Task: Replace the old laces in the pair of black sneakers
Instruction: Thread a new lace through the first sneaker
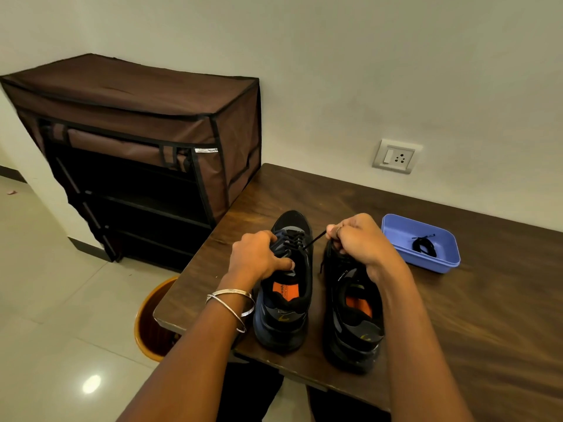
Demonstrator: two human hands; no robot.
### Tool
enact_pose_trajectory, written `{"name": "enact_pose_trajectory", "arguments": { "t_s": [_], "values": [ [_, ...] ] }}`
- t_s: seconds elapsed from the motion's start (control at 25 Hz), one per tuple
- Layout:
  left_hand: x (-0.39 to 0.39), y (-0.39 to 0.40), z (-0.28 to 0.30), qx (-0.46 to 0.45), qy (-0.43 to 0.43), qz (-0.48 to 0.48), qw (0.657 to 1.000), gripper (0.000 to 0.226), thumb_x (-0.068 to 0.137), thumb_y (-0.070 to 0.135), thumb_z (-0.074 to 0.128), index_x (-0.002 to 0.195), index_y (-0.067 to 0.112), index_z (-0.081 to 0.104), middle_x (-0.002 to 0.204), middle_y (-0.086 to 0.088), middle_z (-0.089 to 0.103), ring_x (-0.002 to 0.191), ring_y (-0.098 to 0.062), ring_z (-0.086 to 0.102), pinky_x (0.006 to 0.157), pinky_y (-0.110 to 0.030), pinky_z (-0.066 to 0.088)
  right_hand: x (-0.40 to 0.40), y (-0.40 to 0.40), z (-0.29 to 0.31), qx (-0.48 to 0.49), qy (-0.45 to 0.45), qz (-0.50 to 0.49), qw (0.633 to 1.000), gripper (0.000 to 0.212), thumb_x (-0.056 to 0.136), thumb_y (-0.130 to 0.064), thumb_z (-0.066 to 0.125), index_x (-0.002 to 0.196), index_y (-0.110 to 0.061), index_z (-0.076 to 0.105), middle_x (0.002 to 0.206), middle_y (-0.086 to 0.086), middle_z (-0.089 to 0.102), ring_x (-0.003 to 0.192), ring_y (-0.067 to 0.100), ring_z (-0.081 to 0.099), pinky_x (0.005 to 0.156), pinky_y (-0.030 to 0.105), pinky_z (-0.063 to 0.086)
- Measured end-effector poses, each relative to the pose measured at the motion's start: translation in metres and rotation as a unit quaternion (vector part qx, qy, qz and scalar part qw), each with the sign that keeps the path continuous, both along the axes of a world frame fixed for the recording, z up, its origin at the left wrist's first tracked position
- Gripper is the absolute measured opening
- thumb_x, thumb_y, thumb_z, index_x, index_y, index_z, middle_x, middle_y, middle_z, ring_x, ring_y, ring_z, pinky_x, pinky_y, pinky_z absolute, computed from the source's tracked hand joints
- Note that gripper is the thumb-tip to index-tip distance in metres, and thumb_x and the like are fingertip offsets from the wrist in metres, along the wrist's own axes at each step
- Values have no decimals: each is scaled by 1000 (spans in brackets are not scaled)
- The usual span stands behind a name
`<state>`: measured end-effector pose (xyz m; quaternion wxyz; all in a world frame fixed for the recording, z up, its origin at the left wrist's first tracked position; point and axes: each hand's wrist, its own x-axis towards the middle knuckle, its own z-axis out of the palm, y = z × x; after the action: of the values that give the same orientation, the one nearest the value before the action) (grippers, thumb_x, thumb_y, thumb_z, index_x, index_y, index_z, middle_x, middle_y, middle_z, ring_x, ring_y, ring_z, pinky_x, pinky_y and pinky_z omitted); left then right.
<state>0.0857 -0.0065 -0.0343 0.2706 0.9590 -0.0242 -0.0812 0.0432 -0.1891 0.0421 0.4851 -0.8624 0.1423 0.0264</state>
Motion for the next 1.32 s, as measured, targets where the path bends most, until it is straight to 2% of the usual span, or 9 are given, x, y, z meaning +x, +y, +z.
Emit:
{"name": "enact_pose_trajectory", "arguments": {
  "t_s": [0.12, 0.2, 0.36, 0.48, 0.56, 0.68, 0.76, 0.96, 1.32],
  "values": [
    [-2, 1, 3, -23, 30, -5, 999, 80, 62, 54, 83, 130, 27, 51, 116, -1, 59, 108, -22, 57, 89, -35, 49, 1, -8, 2, -190, 19, -22, 981, 37, 98, -37, 58, 95, -3, 71, 102, 16, 65, 101, 31, 60, 79, 39, 47],
    [-2, 3, 8, -27, 22, -10, 999, 76, 59, 50, 86, 124, 28, 53, 120, 0, 53, 110, -22, 56, 92, -40, 50, 2, -11, 9, -307, 31, -50, 950, 39, 99, -42, 52, 110, -7, 66, 137, 23, 45, 132, 41, 36, 89, 41, 38],
    [-2, 0, 14, -59, 0, -23, 998, 41, 63, 42, 86, 95, 27, 66, 99, 2, 64, 95, -18, 63, 85, -35, 54, 1, -12, 23, -224, 59, 83, 969, 60, 101, -27, 51, 153, -24, 22, 154, 18, 22, 142, 40, 17, 113, 49, 25],
    [-5, -3, 14, -27, -1, -34, 999, 41, 69, 40, 83, 105, 26, 71, 107, -3, 64, 98, -21, 62, 89, -39, 55, 3, -4, 18, -85, 41, 151, 984, 67, 95, 2, 42, 153, -23, 21, 147, 14, 37, 136, 32, 37, 110, 46, 38],
    [-5, -3, 15, -25, -9, -34, 999, 36, 74, 37, 81, 106, 25, 72, 111, -3, 65, 101, -21, 61, 90, -38, 54, 8, 3, 13, -114, 54, 144, 982, 50, 96, 6, 40, 145, -6, 34, 125, 18, 54, 108, 29, 57, 91, 40, 49],
    [-4, 1, 15, -29, -14, -32, 999, 25, 76, 36, 79, 100, 27, 76, 109, 0, 67, 100, -17, 60, 86, -31, 52, 16, 15, -3, -109, 73, 103, 986, 18, 93, 12, 45, 94, -2, 57, 83, 14, 54, 65, 22, 46, 59, 31, 43],
    [-3, 4, 14, -43, -9, -26, 999, 20, 77, 36, 79, 95, 28, 77, 105, 2, 69, 97, -14, 61, 83, -28, 51, 15, 24, -9, -102, 42, 61, 992, 17, 93, 7, 53, 93, 1, 68, 72, 8, 60, 55, 17, 52, 46, 20, 44],
    [0, 5, 12, -54, -7, -20, 998, 17, 78, 35, 78, 95, 31, 76, 99, 2, 69, 90, -16, 63, 83, -33, 55, 15, 40, -30, -231, 0, 134, 964, 13, 89, -28, 72, 100, -28, 78, 105, 8, 70, 95, 27, 66, 84, 41, 57],
    [6, 10, 3, -170, 33, 20, 985, 7, 77, 25, 80, 82, 28, 77, 83, 0, 73, 74, -19, 71, 75, -37, 60, 13, 53, -46, -355, -89, 119, 923, 13, 88, -16, 65, 95, -10, 75, 100, 9, 64, 93, 28, 63, 71, 32, 51]
  ]
}}
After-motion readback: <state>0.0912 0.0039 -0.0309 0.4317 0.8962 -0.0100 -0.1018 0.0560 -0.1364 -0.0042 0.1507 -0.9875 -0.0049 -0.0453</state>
